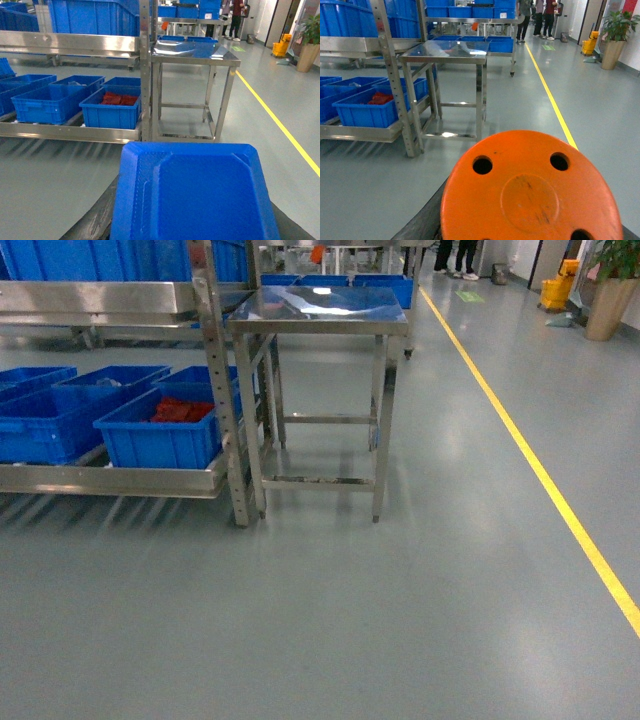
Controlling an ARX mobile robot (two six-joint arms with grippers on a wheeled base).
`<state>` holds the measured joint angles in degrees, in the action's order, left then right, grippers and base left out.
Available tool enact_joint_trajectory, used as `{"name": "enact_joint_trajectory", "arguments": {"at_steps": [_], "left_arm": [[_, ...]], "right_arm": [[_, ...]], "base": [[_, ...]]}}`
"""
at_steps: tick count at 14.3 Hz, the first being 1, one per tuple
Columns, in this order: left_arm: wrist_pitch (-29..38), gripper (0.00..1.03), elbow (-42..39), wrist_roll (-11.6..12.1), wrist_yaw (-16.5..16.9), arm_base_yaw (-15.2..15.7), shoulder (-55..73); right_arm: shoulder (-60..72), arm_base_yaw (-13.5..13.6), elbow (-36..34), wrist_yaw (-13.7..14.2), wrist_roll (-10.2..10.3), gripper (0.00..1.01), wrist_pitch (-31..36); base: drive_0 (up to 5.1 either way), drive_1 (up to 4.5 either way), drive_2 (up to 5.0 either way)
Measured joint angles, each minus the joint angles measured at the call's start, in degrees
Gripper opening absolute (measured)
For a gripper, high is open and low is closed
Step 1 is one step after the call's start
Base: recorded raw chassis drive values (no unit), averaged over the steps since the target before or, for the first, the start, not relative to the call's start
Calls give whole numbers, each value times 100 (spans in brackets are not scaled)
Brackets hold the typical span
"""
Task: Sort blue parts and orange caps into right shelf containers
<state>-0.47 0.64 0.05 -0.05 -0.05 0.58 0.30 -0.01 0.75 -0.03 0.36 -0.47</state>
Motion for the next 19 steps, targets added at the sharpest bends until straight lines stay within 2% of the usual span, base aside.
{"name": "enact_joint_trajectory", "arguments": {"at_steps": [19], "left_arm": [[9,41,0,0,4,0,0]], "right_arm": [[0,0,0,0,0,43,13]], "base": [[5,423,-414]]}}
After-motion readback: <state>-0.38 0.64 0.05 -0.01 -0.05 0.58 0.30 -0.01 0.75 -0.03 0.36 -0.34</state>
